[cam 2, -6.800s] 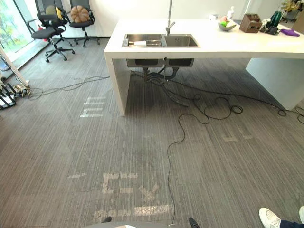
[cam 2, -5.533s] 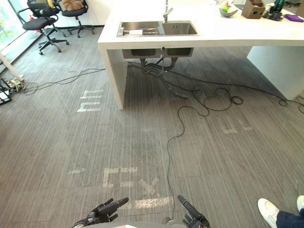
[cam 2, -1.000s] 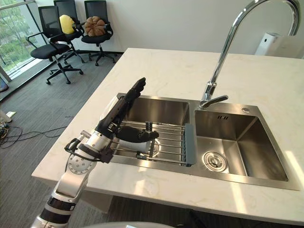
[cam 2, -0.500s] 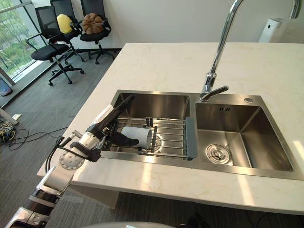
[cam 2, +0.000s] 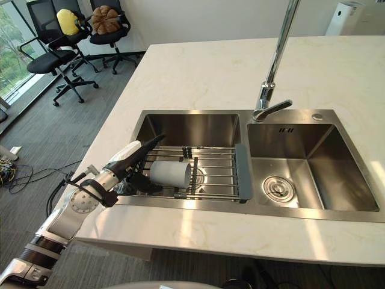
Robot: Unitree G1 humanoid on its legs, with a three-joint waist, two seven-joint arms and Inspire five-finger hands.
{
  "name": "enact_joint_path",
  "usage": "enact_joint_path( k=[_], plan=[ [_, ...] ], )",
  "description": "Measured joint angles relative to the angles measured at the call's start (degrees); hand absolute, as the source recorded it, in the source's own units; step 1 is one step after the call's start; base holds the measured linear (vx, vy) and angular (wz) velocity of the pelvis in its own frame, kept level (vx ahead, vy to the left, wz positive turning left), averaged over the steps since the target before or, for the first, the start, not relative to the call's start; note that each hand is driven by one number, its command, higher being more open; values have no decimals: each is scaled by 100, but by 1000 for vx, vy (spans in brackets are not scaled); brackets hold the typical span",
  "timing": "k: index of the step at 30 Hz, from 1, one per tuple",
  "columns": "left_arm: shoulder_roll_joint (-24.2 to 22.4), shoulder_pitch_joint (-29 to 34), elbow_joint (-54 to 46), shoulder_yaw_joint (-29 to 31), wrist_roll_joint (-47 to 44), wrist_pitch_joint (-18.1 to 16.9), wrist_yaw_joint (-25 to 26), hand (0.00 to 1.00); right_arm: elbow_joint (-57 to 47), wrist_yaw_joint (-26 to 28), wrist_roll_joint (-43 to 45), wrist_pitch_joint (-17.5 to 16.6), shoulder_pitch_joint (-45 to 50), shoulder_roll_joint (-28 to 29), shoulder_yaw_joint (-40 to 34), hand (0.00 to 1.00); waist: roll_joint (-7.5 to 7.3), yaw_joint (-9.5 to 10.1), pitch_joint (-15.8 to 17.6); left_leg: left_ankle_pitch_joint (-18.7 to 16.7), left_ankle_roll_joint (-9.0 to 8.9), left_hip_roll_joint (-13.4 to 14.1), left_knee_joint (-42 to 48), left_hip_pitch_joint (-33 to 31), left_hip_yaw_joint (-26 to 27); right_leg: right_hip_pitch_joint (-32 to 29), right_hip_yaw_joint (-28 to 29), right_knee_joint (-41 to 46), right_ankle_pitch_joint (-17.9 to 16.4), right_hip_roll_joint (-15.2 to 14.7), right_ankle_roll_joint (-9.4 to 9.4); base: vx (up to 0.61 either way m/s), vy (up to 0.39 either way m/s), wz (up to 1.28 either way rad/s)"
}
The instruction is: Walk over to the sink, pick up the cup, carry it to the dishwasher, place the cup inside the dishwasher, then close the dishwasher door
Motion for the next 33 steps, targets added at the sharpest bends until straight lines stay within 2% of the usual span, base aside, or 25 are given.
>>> enact_joint_path(
  k=[2,6,11,22,25,33],
  plan=[
    [1,0,59,-41,0,-71,-82,100,-6,0,2,0,2,-1,-7,100,21,-5,0,-8,-4,0,9,7,24,-6,16,-1,-3,0,-4,-50,-17,-7],
    [12,-97,59,-101,-5,-178,-557,100,-19,-5,35,5,3,-16,-220,100,100,-10,-23,-19,-16,1,7,13,58,-20,53,-2,-6,2,-8,-35,-15,-5],
    [368,-371,56,-455,-116,-194,-859,100,-88,6,36,22,-5,-26,-221,100,119,-19,-39,-47,-14,1,-5,68,145,-31,114,0,-3,8,-4,-4,-6,-8],
    [704,-738,55,-708,-322,-308,-1523,100,8,63,37,104,-8,-14,-376,100,100,-33,-108,-61,-23,-2,-16,38,278,-194,278,8,13,25,20,-9,-13,-7],
    [824,-780,89,-759,-342,-303,-1774,100,5,48,36,121,7,-16,-315,100,77,-79,-130,-70,-17,-2,-7,42,284,-185,276,7,24,24,4,-37,-18,-1],
    [896,-998,468,-865,-404,-200,-2001,100,-146,-53,36,184,156,-42,85,100,42,-172,-183,-96,-31,1,16,69,326,-173,308,4,24,31,-21,-28,-14,-2]
  ],
)
